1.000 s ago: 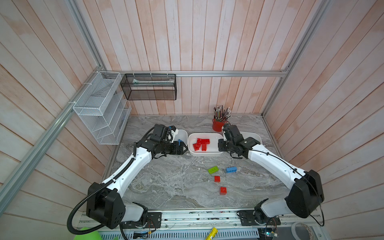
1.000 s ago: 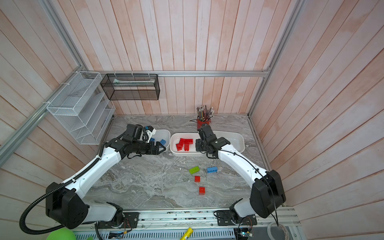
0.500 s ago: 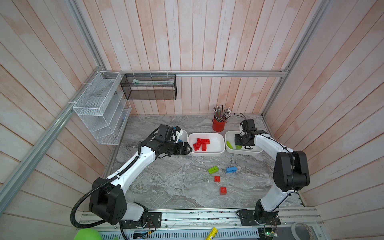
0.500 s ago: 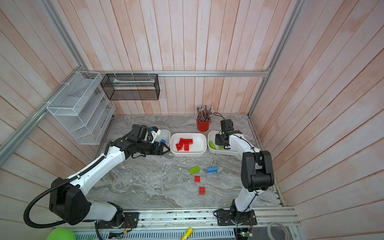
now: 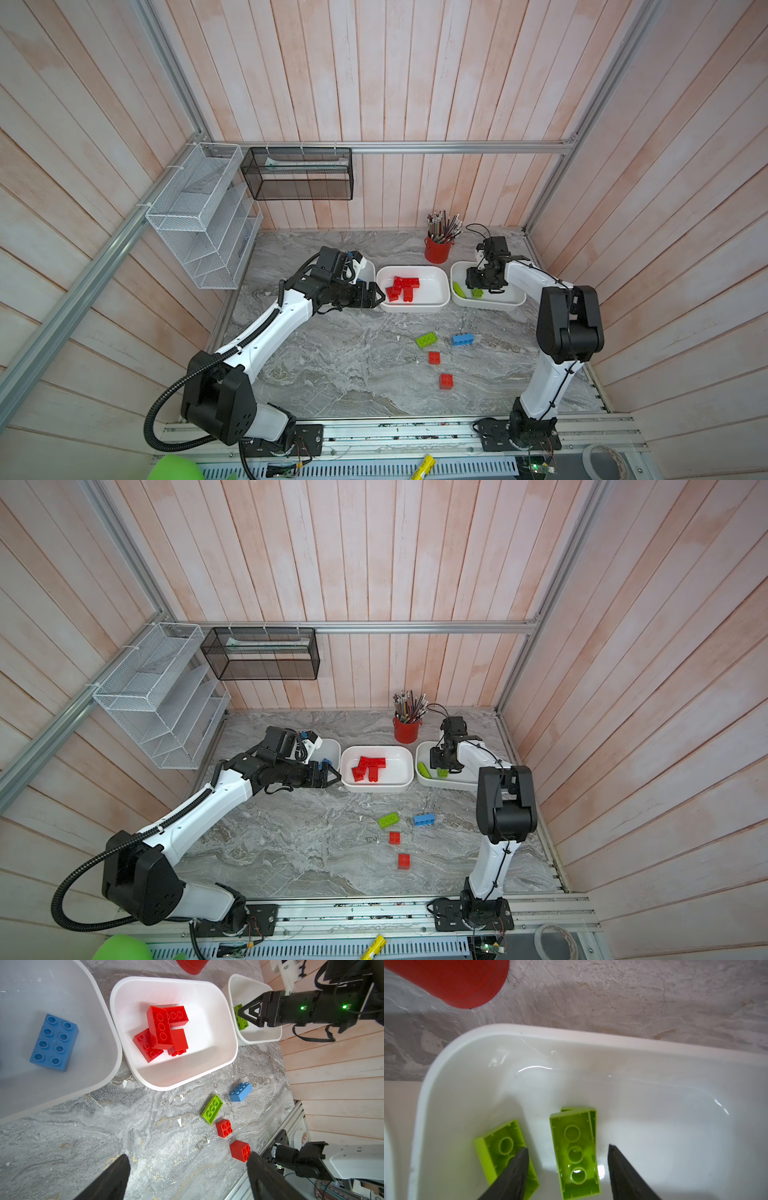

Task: Sort the legos into containers by color
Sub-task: Place the lego in the container, then pick up the lego from the center of the table.

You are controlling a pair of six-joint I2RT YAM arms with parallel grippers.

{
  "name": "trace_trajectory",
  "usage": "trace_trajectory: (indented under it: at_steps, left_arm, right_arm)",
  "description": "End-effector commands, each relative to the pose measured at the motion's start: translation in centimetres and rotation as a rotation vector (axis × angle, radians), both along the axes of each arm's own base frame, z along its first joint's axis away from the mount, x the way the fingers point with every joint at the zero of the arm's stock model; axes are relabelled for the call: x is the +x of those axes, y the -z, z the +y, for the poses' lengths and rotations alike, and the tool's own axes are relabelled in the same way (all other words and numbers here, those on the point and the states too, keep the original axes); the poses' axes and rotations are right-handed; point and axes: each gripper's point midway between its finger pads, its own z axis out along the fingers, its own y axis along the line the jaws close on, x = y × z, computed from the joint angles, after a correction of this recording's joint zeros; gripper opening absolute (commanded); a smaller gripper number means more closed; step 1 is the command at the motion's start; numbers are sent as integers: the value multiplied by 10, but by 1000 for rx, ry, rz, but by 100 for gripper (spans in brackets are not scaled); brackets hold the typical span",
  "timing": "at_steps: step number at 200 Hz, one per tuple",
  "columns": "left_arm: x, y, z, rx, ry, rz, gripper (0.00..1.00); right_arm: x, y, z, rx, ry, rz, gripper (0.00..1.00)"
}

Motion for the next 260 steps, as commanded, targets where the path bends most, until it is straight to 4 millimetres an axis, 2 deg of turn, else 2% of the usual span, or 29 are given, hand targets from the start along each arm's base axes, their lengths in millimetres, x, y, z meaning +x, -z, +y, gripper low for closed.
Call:
trace_trajectory:
  at_steps: [1,18,36,49,62,76,109,124,147,188,260]
  left_arm:
    - [4,-5,5,17,4,-21,90]
    - [5,-6,11,17,-6,-27,90]
    - [6,-6,15,12,-3,-29,90]
    - [7,-4,18,17,-1,-28,90]
    - [8,-4,21,22,2,-26,90]
    - [9,-2,24,29,3,-26,90]
    - [10,2,27,26,6,-26,90]
    - [9,2,28,21,3,-31,90]
    - [10,5,32,21,-5,-31,90]
    - [8,8,36,23,-17,-36,90]
    - [9,11,41,28,-25,-39,90]
  right_arm:
    - [-12,-50,18,-16,-69,-66,62]
    - [-39,-68,49,-18,-191,-97,63]
    - [-72,-74,82,-10,-332,-105,65]
    - [-102,-72,108,-11,-482,-102,66]
    - [-130,-66,126,-52,-617,-107,68]
    - [-156,-57,139,-105,-761,-124,71]
    - [-191,-40,157,-149,-1000,-165,78]
    - [-200,-32,163,-144,-1077,-143,78]
    - [-200,-24,174,-136,-1161,-119,77]
    - [-198,10,177,-181,-1233,4,76]
    - [-200,31,181,-185,-1282,105,75]
